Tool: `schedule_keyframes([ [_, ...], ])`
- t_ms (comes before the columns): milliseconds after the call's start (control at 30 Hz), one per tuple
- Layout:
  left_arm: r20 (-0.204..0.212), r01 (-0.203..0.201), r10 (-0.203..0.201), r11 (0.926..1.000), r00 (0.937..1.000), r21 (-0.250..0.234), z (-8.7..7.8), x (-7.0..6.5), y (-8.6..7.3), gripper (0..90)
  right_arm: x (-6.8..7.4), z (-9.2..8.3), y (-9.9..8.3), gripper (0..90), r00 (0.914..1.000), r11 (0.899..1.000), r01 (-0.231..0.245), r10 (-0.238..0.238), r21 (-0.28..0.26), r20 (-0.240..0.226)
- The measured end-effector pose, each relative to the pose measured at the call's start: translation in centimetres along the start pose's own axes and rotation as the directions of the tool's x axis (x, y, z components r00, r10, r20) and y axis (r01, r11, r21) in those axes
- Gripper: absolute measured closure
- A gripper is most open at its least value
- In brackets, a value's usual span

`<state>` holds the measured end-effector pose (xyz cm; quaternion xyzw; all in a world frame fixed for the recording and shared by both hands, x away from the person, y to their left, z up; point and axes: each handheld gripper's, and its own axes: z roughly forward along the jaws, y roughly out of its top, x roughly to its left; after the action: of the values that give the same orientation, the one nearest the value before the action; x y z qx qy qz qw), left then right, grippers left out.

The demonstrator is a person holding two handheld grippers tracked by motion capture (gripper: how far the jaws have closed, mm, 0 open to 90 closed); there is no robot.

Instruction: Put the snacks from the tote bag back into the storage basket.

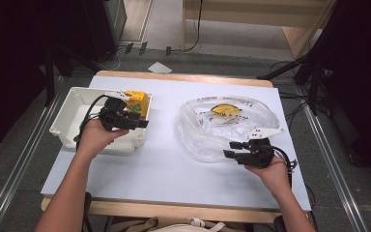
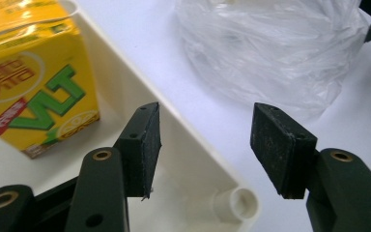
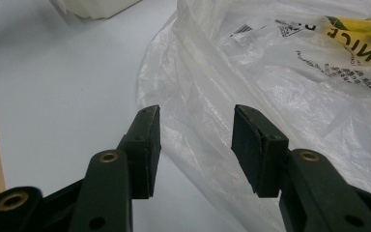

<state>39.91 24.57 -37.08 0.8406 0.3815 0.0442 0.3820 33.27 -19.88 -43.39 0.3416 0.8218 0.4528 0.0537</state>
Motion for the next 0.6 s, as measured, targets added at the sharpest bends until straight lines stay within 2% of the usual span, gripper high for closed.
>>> schedule_keyframes([
  [233,0.023,-0.051,0.051,0.9986,0.9984,0.011,0.9,-2.0,0.6,43.8,0.0,0.1,0.0,54.7,1.0,1.0,0.004,-0.004,-0.001,-0.003],
  [433,0.044,-0.093,0.092,0.995,0.9948,0.036,2.0,-3.6,1.0,43.6,0.1,0.1,0.0,54.6,1.0,1.0,0.007,-0.007,-0.006,-0.006],
  [600,0.06,-0.121,0.119,0.9919,0.9912,0.039,2.9,-4.9,1.1,43.6,0.3,0.1,0.1,54.2,0.9997,1.0,0.02,-0.02,-0.011,-0.013],
])
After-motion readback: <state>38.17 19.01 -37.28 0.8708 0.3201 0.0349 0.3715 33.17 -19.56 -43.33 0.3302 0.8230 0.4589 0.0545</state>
